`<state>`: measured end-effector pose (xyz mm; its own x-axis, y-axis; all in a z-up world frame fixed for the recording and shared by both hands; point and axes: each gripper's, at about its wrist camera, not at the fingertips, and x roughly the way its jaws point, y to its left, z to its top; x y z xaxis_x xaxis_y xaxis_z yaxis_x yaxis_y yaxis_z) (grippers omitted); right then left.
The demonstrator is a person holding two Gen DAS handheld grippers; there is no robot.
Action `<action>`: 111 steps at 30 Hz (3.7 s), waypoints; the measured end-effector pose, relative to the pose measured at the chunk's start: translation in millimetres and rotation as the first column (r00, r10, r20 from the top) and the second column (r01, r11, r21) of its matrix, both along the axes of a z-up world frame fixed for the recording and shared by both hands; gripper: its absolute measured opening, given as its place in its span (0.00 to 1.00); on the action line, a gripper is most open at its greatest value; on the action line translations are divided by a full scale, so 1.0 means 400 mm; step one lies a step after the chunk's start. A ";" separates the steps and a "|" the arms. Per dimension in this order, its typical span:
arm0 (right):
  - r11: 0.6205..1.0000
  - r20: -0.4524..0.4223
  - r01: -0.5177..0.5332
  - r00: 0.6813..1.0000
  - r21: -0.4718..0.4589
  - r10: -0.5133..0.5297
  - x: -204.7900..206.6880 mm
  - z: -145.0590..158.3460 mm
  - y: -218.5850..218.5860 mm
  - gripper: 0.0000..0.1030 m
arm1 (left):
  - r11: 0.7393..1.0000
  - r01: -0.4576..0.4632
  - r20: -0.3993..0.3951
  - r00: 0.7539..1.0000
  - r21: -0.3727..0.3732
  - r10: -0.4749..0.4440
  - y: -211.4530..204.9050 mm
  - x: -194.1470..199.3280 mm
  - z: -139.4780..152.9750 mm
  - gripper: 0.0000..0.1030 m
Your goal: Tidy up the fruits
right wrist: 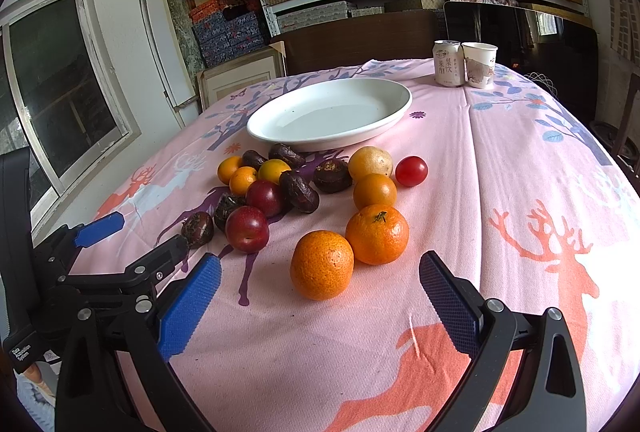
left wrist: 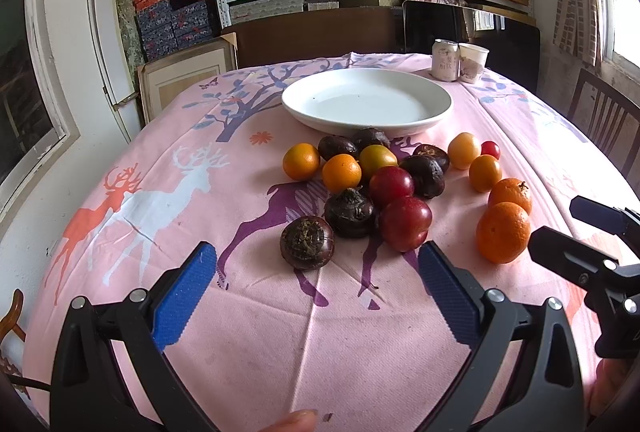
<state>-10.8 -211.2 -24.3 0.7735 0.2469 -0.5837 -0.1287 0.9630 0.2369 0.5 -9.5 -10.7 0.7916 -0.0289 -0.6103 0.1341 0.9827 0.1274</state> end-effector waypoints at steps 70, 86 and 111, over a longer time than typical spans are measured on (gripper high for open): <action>0.980 -0.216 -0.159 0.959 0.124 0.183 0.123 -0.068 -0.009 0.41 | 0.947 0.263 -0.189 0.936 -0.184 -0.297 0.079 0.172 -0.028 0.39; 1.000 -0.065 -0.016 0.998 0.021 0.017 0.518 0.070 -0.004 0.42 | 0.959 0.149 -0.177 0.965 -0.240 -0.194 -0.034 0.552 0.046 0.42; 0.998 0.217 -0.009 0.976 0.067 -0.005 0.142 0.102 -0.094 0.97 | 0.984 -0.061 -0.133 0.990 -0.166 0.039 0.163 0.337 -0.035 0.92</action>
<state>46.1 -249.0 16.7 0.8794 0.2816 -0.3838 -0.1860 0.9455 0.2674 135.3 55.6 -24.9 0.7098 -0.1027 -0.6969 0.0885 0.9945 -0.0564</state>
